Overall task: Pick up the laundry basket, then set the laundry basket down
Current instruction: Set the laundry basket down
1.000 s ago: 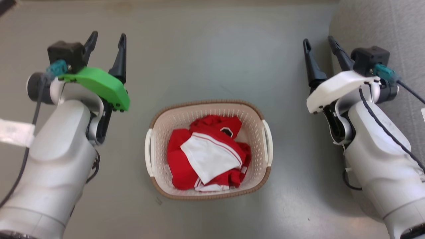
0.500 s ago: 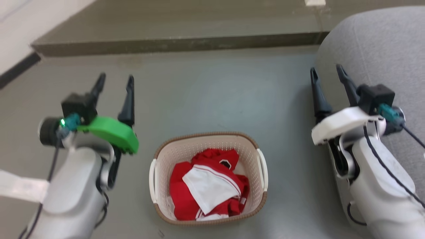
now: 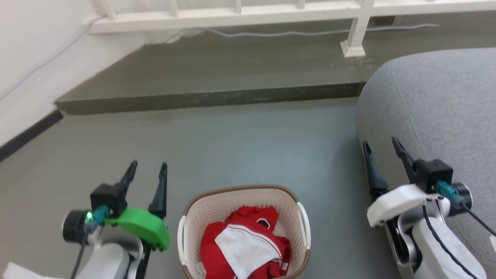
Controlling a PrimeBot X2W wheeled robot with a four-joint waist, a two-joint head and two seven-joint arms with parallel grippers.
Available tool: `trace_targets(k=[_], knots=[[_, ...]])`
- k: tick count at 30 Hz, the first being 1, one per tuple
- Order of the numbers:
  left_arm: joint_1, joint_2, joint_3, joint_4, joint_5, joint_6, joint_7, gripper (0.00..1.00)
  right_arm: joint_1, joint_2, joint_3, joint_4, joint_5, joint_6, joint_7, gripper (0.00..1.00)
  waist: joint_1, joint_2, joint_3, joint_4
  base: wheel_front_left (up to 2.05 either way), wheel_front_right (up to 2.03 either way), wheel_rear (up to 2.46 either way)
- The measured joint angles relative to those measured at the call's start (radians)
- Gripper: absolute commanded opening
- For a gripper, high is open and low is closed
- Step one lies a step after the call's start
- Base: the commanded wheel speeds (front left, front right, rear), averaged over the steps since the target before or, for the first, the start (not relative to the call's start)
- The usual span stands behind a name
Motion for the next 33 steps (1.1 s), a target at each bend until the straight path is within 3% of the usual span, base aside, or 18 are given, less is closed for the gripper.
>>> trace_targets(k=[15,33], knots=[[0.201,0.005,0.067,-0.081,0.022,0.008,0.000,1.00,0.151,-0.002,-0.023,-0.091,-0.022,-0.008,0.000,1.00,0.0000,0.0000,-0.067,-0.002,0.00,0.00,0.00],[0.303,-0.005,0.141,-0.167,0.090,0.008,0.022,1.00,0.234,0.002,-0.050,-0.148,-0.041,-0.009,0.000,1.00,0.0000,0.0000,-0.066,0.000,0.00,0.00,0.00]])
